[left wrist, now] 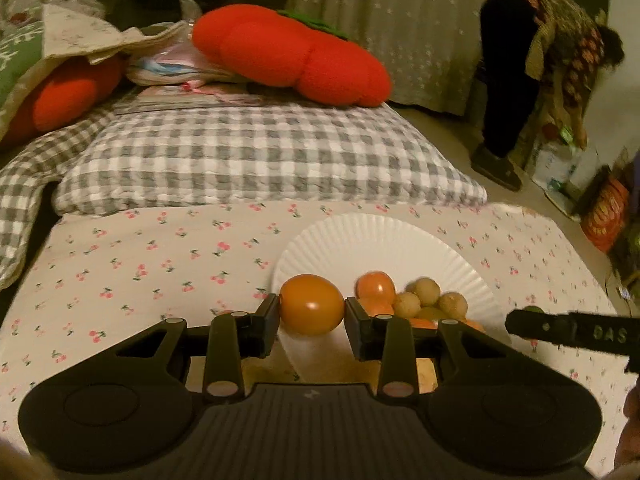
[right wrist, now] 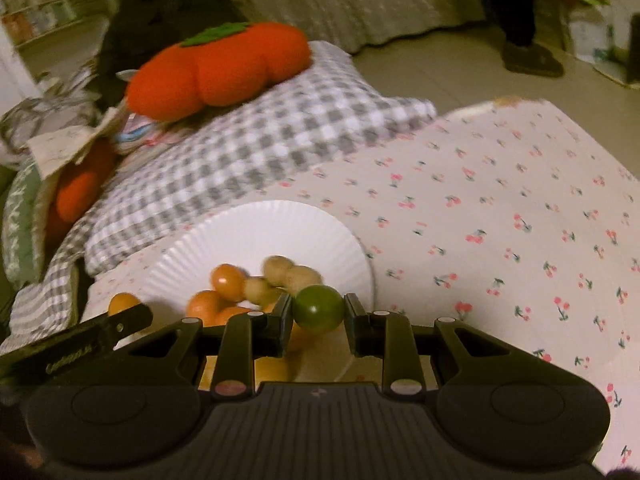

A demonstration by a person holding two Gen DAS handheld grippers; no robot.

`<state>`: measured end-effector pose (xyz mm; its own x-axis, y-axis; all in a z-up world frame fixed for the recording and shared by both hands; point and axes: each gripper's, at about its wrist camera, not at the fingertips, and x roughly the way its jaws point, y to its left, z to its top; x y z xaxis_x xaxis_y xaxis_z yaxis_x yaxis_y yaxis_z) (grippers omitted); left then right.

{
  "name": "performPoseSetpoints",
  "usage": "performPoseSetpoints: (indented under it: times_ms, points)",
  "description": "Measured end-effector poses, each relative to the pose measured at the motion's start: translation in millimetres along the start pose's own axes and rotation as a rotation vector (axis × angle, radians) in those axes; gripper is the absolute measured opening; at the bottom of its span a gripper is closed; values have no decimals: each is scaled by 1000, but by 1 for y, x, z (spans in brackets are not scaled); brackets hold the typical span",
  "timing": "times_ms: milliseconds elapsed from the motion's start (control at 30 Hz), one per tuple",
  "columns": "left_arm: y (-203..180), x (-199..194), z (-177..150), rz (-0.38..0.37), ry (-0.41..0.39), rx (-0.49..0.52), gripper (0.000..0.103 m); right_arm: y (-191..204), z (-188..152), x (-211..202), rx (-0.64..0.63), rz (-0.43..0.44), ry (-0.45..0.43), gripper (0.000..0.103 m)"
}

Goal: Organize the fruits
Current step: 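Carry the tomato and lime over the white plate and open both grippers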

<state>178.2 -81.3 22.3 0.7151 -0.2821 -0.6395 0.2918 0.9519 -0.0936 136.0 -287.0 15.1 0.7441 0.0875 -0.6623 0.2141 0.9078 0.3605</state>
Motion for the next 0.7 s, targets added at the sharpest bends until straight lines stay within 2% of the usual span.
performPoseSetpoints:
  times_ms: [333, 500, 700]
  points:
    - [-11, 8, -6, -19, 12, 76, 26, -1, -3, 4, -3, -37, -2, 25]
    - [-12, 7, -7, -23, 5, 87, 27, -2, -2, 6, 4, -34, -5, 30]
    - [-13, 3, -8, -23, -2, 93, 34, 1, 1, 0, 4, -21, -27, 35]
